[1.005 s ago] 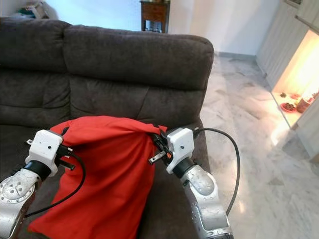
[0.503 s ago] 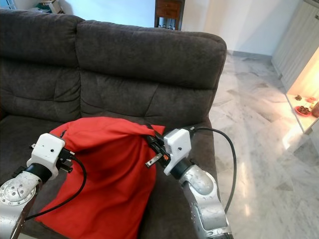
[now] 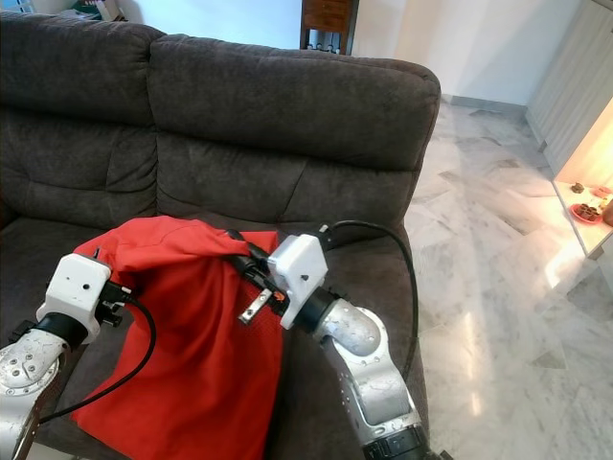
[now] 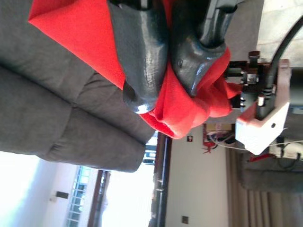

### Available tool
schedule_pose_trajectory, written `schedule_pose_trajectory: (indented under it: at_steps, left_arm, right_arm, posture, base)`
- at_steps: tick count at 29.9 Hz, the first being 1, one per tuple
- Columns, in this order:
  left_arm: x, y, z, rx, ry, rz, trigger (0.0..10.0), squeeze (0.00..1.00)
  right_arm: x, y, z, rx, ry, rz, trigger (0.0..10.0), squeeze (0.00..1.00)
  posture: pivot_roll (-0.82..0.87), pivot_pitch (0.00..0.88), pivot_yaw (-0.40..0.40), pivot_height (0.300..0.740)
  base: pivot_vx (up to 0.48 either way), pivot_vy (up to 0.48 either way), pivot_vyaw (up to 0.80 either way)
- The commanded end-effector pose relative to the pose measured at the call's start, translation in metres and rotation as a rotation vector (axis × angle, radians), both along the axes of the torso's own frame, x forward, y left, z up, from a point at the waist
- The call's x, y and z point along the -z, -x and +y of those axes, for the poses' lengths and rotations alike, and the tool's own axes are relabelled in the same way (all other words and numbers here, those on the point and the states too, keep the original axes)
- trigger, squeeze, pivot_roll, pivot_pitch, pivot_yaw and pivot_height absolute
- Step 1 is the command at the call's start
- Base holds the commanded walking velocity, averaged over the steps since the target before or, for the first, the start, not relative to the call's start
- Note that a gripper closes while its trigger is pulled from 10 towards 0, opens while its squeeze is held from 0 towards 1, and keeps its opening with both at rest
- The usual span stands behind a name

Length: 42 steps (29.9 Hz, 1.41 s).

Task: Move the pillow to the sofa from floor

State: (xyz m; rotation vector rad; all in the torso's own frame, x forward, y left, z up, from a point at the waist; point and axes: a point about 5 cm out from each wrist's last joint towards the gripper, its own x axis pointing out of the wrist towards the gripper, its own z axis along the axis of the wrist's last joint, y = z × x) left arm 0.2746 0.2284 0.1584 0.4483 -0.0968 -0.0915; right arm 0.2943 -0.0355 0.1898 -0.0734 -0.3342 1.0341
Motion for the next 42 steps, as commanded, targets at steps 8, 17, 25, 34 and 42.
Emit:
schedule_pose_trajectory:
  at_steps: [8, 17, 25, 34, 42]
  left_arm:
    - [0.003, 0.001, -0.007, 0.022, -0.007, 0.01, 10.0, 1.0]
    - [0.003, 0.0, -0.007, -0.009, -0.03, -0.006, 10.0, 0.0]
    - [0.003, -0.001, -0.01, 0.0, -0.021, -0.007, 10.0, 0.0]
    - [0.006, -0.002, -0.017, 0.01, -0.006, -0.003, 10.0, 0.0]
    - [0.032, 0.003, -0.012, -0.012, 0.042, 0.086, 10.0, 0.0]
  right_arm:
    - [-0.019, -0.002, 0.015, -0.006, 0.001, -0.101, 10.0, 0.0]
    - [-0.016, -0.014, 0.014, 0.087, 0.033, -0.097, 10.0, 1.0]
    - [-0.019, -0.013, 0.022, 0.084, 0.042, -0.14, 10.0, 1.0]
    - [-0.026, -0.007, 0.036, 0.063, 0.016, -0.188, 10.0, 0.0]
    - [-0.006, -0.05, -0.063, 0.637, -0.125, 0.031, 10.0, 0.0]
  posture:
    - [0.12, 0.119, -0.057, 0.74]
    - [0.12, 0.12, -0.057, 0.74]
    - [0.12, 0.119, -0.057, 0.74]
    - [0.12, 0.122, -0.06, 0.74]
    - [0.11, 0.121, -0.054, 0.74]
  base:
    - [0.0, 0.0, 0.0]
    - [0.0, 0.0, 0.0]
    - [0.0, 0.0, 0.0]
    - [0.0, 0.0, 0.0]
    - [0.0, 0.0, 0.0]
